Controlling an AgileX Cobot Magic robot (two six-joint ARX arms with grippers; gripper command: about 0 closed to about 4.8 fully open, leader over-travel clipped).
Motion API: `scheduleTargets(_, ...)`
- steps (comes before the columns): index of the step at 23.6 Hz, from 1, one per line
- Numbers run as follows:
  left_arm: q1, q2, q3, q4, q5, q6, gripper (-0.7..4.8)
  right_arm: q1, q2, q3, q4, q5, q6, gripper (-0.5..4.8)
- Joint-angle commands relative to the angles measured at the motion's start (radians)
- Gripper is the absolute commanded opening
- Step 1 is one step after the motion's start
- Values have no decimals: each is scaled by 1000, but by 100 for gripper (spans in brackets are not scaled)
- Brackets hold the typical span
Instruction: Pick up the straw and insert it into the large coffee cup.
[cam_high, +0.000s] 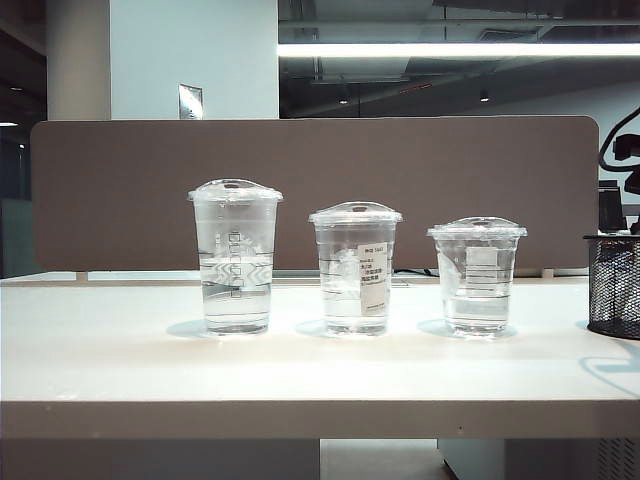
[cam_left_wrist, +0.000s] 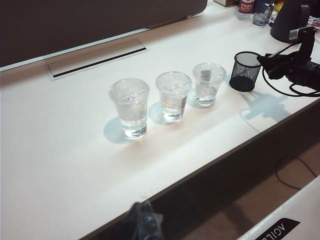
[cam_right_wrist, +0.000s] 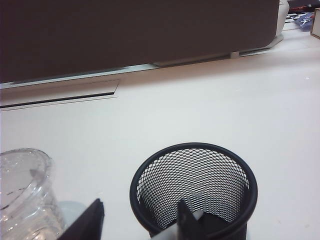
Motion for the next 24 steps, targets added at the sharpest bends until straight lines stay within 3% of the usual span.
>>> scheduleTargets(1,2,0,2,-1,3,-2,-3,0,0,3,17,44,-3,109)
scheduleTargets(4,2,0,2,-2,3,-2,-3,-1,0,4,18,74,-3,101)
scheduleTargets(8,2,0,2,-1,3,-2,-3,-8,0,13,24,72,-4,41)
scheduleTargets(24,2,0,2,-1,3,-2,-3,-5,-47,275,-26,12,-29,39)
